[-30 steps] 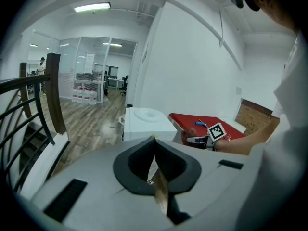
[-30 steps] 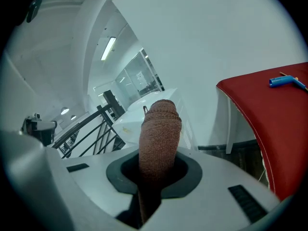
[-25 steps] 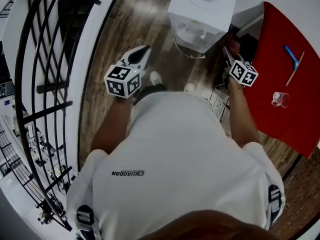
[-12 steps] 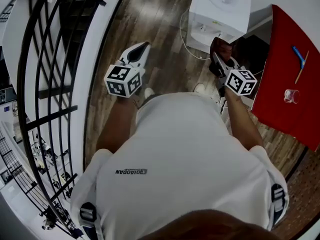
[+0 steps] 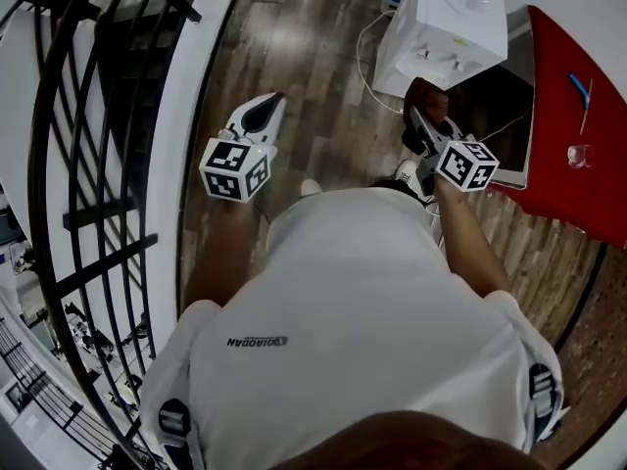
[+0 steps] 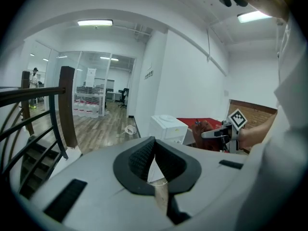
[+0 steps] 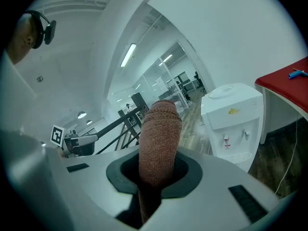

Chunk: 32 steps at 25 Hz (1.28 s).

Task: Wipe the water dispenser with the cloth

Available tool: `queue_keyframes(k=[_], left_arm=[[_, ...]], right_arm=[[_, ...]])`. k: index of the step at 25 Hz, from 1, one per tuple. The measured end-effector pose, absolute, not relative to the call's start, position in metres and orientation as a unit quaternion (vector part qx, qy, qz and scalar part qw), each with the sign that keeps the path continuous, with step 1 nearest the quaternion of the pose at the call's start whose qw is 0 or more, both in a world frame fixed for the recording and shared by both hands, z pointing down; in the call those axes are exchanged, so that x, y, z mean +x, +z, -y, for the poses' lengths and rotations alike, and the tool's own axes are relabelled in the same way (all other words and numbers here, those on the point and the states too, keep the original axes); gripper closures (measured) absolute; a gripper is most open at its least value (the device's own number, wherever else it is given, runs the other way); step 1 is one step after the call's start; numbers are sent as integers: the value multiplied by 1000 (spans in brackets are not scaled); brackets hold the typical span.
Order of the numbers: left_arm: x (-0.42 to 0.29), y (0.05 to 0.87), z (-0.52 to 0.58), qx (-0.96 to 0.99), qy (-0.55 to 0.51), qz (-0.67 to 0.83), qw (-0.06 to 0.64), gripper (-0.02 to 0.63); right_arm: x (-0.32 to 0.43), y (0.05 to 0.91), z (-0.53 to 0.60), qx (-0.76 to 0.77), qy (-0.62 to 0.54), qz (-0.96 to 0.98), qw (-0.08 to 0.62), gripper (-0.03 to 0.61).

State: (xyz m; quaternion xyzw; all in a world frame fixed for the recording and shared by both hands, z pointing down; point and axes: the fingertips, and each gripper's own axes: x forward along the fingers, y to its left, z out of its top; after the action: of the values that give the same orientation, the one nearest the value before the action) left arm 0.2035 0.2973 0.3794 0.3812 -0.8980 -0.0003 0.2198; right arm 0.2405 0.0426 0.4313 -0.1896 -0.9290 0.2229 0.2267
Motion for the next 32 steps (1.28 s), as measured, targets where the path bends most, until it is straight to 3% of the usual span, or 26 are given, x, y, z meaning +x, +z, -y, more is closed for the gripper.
queue_keyframes(k=[10,19,27,32], left_arm=[[219,380,-369,398,4,891,219,621],[190,378,-390,397,35,890,220,621],[117,387,-410,430,65,869,235,621],[49,379,-386,471,80,849,226,621]], right_arm=[[247,418,-126,-189,217,932,220,515],[203,447,-180,-223,223,918,238,515],[125,477,-207,-194,228,921,249,515],[77,478,-197,-170,152,938,259,515]])
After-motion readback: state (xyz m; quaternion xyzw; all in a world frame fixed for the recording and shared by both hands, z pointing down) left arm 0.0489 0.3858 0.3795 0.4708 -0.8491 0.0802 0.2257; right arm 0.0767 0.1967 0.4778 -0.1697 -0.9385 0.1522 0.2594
